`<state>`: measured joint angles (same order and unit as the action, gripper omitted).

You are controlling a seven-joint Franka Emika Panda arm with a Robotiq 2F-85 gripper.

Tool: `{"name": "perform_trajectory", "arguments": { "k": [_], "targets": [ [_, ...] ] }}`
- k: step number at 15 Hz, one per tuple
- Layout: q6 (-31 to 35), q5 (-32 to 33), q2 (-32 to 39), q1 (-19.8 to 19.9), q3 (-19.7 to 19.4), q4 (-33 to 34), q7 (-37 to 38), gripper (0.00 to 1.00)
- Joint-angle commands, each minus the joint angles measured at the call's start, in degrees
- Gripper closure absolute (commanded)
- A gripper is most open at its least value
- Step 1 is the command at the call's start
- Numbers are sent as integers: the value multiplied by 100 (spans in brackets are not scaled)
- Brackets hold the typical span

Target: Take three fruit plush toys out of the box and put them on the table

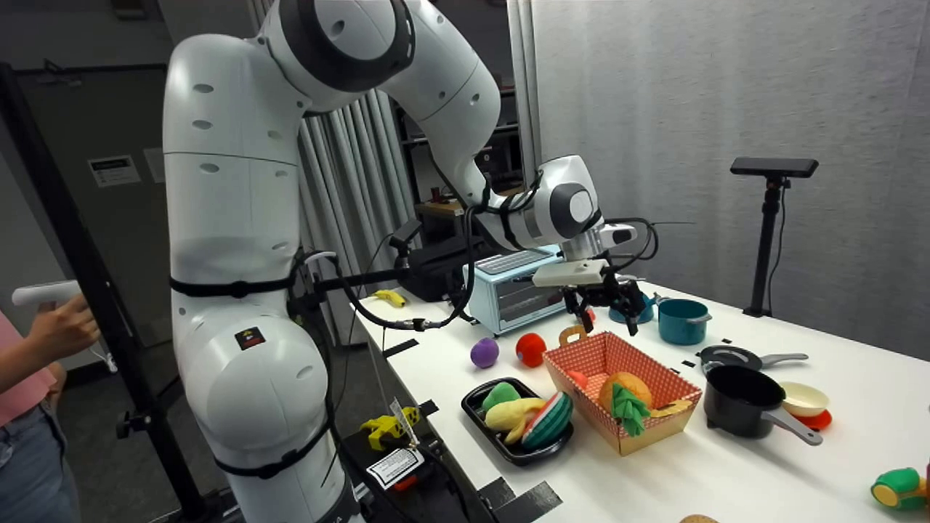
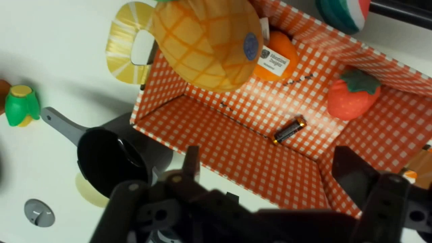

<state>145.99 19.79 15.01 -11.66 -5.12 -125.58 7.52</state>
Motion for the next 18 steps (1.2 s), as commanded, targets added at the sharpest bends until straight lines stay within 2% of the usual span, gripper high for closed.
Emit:
{"name": "perform_trajectory", "arguments": {
  "k": [1, 8, 14, 15, 16, 17, 18],
  "targets": [
    [-125, 312, -193, 217, 29, -275, 77, 0],
    [-173, 345, -82, 475, -42, -556, 124, 0],
    [-166, 9, 63, 685, 23, -683, -3, 0],
    [-150, -44, 100, 704, 32, -678, -15, 2],
    [-123, -106, 153, 723, 48, -659, -41, 19],
    [-94, -180, 191, 744, 65, -642, -65, 27],
    [-83, -315, 236, 777, 99, -610, -109, 29]
  ]
}}
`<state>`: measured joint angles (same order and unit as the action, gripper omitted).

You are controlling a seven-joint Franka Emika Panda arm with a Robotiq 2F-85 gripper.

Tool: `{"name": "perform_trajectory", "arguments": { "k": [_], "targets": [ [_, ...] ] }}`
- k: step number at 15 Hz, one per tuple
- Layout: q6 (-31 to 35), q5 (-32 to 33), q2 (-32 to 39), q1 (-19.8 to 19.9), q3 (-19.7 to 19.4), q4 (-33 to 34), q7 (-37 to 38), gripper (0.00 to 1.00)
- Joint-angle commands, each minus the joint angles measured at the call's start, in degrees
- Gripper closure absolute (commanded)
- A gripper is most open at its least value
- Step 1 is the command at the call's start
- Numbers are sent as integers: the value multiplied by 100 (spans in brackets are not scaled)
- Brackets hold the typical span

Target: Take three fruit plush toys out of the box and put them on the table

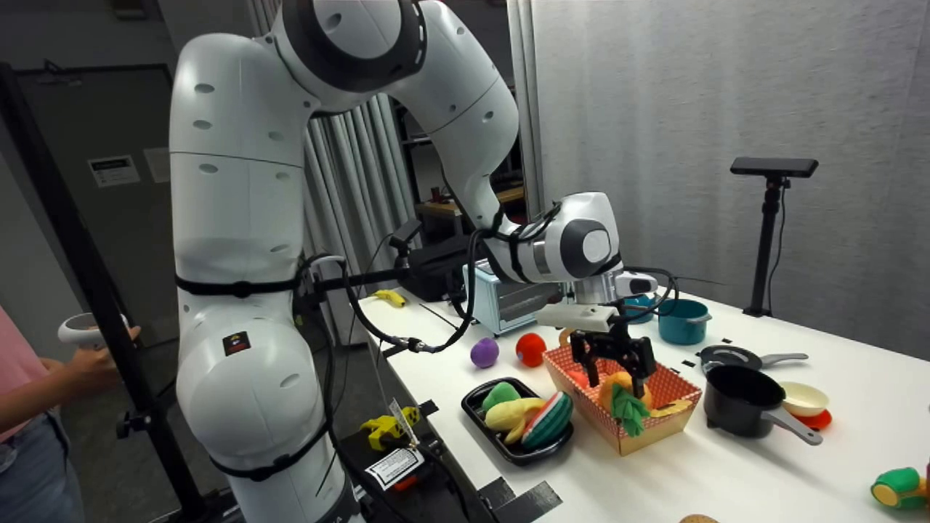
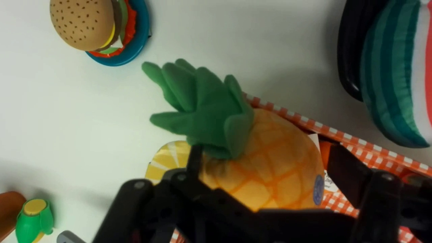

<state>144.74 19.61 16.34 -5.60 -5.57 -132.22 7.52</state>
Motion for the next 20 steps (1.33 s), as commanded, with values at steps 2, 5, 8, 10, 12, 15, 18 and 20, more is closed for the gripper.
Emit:
{"name": "perform_trajectory", "arguments": {
  "k": [2, 5, 8, 10, 12, 15, 18, 20],
  "targets": [
    [46, -470, 159, 196, 174, 92, -139, 45],
    [50, -633, 196, 209, 189, 158, -172, 68],
    [69, -670, 162, 179, 189, 218, -149, 90],
    [112, -654, 122, 149, 207, 275, -135, 98],
    [183, -675, 64, 115, 282, 361, -152, 100],
    [427, -719, 16, 40, 514, 562, -273, 97],
    [660, -788, 73, -36, 816, 850, -469, 97],
    [783, -796, 153, -93, 995, 1024, -625, 97]
  ]
}}
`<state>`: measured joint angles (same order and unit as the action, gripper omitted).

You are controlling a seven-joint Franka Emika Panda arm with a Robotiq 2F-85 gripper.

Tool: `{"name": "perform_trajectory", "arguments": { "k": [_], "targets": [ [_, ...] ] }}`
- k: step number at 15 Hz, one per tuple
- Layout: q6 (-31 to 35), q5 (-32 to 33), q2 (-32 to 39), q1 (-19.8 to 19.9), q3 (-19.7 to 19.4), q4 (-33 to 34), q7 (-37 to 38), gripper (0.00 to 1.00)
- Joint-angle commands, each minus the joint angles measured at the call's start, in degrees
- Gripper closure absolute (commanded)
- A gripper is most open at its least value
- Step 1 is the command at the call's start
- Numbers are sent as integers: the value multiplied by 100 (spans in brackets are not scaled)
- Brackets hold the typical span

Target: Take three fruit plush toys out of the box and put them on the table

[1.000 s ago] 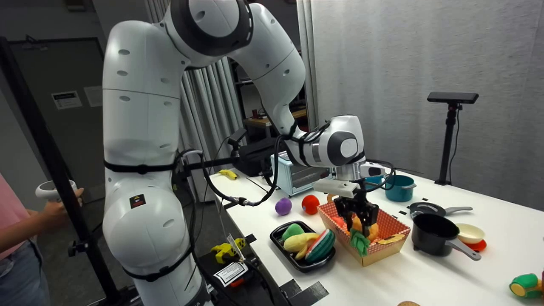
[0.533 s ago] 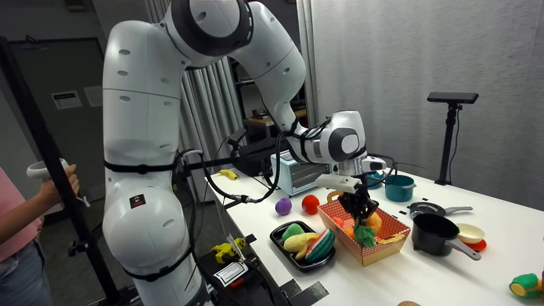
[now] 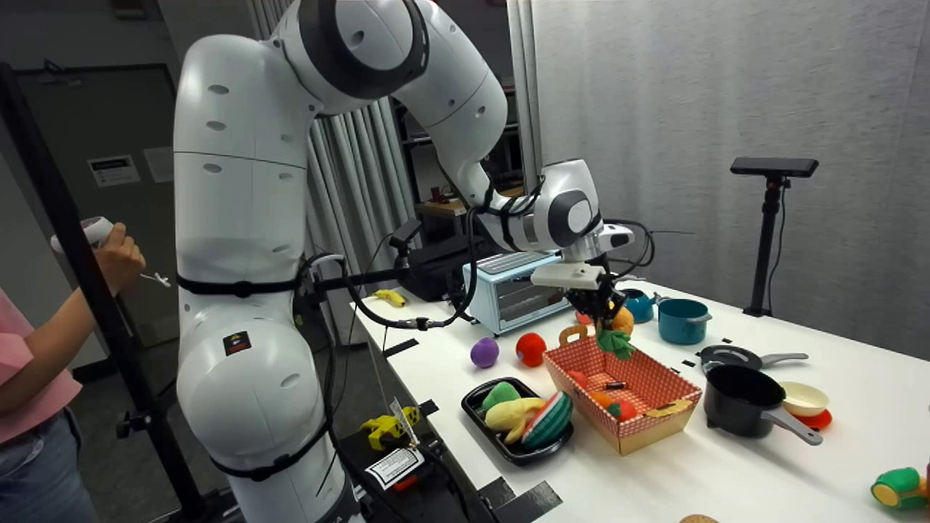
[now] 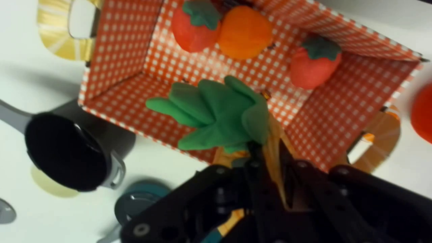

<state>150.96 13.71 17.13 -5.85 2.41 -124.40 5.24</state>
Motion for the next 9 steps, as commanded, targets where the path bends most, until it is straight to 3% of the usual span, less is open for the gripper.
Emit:
{"name": "perform_trajectory", "arguments": {
  "k": [1, 9],
  "targets": [
    [206, -240, 128, -85, 298, 324, -505, 97],
    [558, -449, 821, -199, 952, 982, -1446, 97]
  ]
}}
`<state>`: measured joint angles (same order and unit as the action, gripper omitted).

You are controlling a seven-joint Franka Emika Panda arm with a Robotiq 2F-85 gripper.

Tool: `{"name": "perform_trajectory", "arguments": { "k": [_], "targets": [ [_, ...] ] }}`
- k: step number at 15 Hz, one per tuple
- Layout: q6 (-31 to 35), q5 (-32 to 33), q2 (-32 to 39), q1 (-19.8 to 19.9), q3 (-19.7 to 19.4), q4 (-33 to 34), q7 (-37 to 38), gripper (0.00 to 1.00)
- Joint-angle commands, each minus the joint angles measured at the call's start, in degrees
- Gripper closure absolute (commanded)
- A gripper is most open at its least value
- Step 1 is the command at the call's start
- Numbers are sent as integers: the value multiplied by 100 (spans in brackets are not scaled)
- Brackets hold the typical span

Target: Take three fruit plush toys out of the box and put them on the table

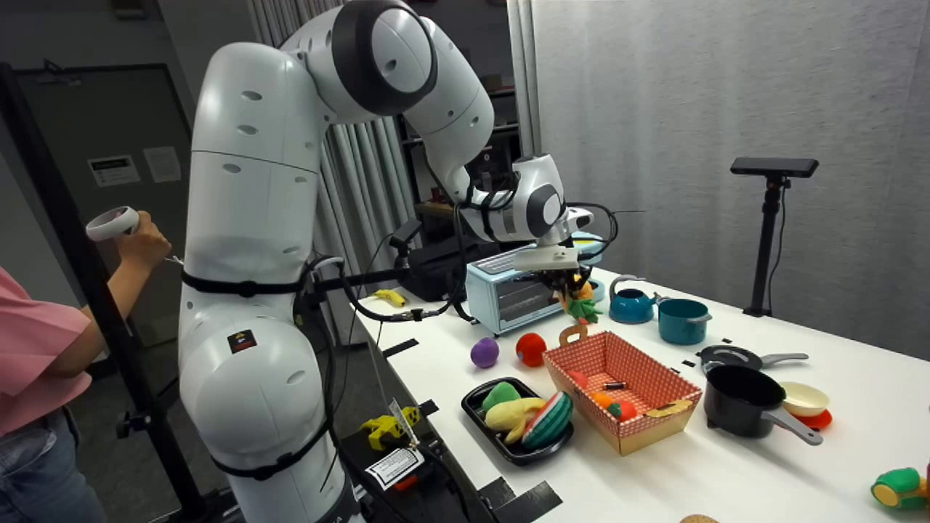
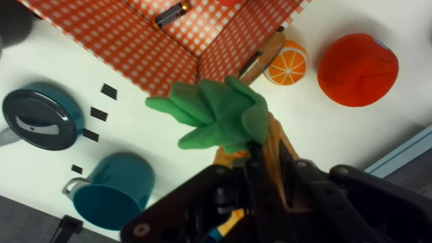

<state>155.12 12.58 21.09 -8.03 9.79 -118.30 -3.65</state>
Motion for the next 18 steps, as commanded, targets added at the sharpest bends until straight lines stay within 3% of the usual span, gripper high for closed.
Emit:
{"name": "perform_trajectory", "arguments": {
  "k": [1, 2, 3, 6, 13, 18],
  "targets": [
    [134, -435, 526, 38, 303, 448, -675, 97],
    [91, -515, 631, 47, 373, 535, -772, 83],
    [51, -578, 711, 55, 428, 604, -856, 61],
    [-10, -649, 888, 59, 489, 746, -1027, 52],
    [16, -580, 737, 47, 336, 696, -921, 1],
    [81, -514, 353, 28, 83, 376, -688, 0]
  ]
}}
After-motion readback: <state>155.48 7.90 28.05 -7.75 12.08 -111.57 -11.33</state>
